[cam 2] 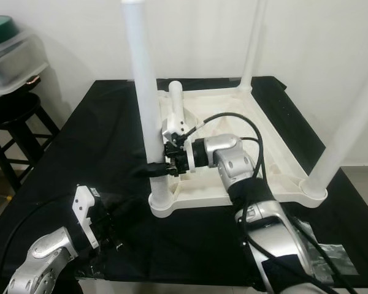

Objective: Building children table

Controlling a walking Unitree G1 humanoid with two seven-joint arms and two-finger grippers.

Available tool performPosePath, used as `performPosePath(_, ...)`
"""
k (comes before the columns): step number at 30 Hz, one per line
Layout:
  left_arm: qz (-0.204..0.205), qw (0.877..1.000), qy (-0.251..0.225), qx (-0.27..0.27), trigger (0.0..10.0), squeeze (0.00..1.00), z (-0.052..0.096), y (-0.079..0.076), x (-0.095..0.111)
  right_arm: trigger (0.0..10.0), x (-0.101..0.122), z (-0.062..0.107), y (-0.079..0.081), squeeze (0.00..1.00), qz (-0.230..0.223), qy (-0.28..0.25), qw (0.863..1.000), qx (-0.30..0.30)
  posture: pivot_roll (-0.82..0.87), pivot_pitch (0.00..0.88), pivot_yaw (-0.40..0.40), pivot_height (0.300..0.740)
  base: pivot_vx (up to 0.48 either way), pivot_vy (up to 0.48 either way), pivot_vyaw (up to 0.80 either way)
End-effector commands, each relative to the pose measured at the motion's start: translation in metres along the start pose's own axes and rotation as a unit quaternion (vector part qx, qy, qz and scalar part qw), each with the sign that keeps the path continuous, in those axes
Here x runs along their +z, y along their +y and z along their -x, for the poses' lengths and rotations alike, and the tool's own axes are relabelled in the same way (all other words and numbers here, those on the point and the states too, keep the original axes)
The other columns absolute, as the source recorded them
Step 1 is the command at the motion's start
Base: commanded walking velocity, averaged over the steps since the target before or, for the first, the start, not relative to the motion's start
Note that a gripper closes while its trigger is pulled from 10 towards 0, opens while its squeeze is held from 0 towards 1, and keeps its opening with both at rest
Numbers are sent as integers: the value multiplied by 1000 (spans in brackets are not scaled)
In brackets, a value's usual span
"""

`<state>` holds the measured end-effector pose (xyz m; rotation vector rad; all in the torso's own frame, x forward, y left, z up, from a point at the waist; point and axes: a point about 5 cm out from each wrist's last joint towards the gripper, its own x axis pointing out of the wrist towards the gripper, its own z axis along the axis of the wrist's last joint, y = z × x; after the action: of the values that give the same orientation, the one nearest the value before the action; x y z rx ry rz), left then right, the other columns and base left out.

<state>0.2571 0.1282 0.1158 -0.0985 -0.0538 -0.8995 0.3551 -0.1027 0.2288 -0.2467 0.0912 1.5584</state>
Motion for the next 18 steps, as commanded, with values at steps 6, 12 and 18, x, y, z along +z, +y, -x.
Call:
performPosePath(6,-3,1000,11,0,10000,0,6,1,-1,0,-16,11,-5,0,10,44,996,-81,6,109,66,740,0,0,0)
performPosePath(12,-2,1000,9,-1,10000,0,9,2,2,0,-59,-15,10,0,-94,62,923,-368,5,128,54,740,0,0,0)
performPosePath(18,-3,1000,10,0,10000,0,9,5,2,0,-67,-71,65,0,-151,30,894,-421,-17,117,81,740,0,0,0)
